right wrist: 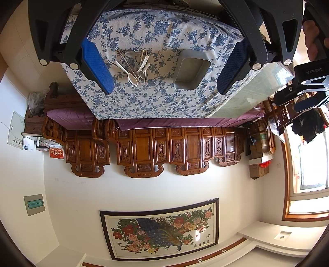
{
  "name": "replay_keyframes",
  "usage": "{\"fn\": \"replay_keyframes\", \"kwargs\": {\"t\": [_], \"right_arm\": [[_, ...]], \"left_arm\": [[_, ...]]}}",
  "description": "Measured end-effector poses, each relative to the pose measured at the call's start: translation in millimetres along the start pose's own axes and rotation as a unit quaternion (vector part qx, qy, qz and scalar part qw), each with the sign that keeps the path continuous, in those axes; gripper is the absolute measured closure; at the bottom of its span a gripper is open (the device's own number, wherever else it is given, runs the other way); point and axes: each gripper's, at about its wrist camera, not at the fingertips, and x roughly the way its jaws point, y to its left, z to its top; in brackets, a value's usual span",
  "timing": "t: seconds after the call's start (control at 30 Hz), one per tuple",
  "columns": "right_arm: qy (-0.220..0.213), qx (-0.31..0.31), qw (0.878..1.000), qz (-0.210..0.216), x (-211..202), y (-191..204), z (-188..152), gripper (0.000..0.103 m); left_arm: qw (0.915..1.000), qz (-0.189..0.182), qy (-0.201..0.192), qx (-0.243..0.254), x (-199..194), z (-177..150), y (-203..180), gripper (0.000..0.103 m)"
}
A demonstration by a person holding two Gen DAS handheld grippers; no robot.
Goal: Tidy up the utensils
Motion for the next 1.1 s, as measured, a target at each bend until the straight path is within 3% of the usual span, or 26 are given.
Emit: {"fn": "replay_keyframes", "kwargs": {"t": [1.1], "right_arm": [[-0.002, 0.001, 1.0, 0.001, 0.7, 0.9, 0.2, 0.002]], "left_arm": [[1.0, -0.002, -0.001, -0.001, 0.0, 0.6, -3.1, 0.006]]}}
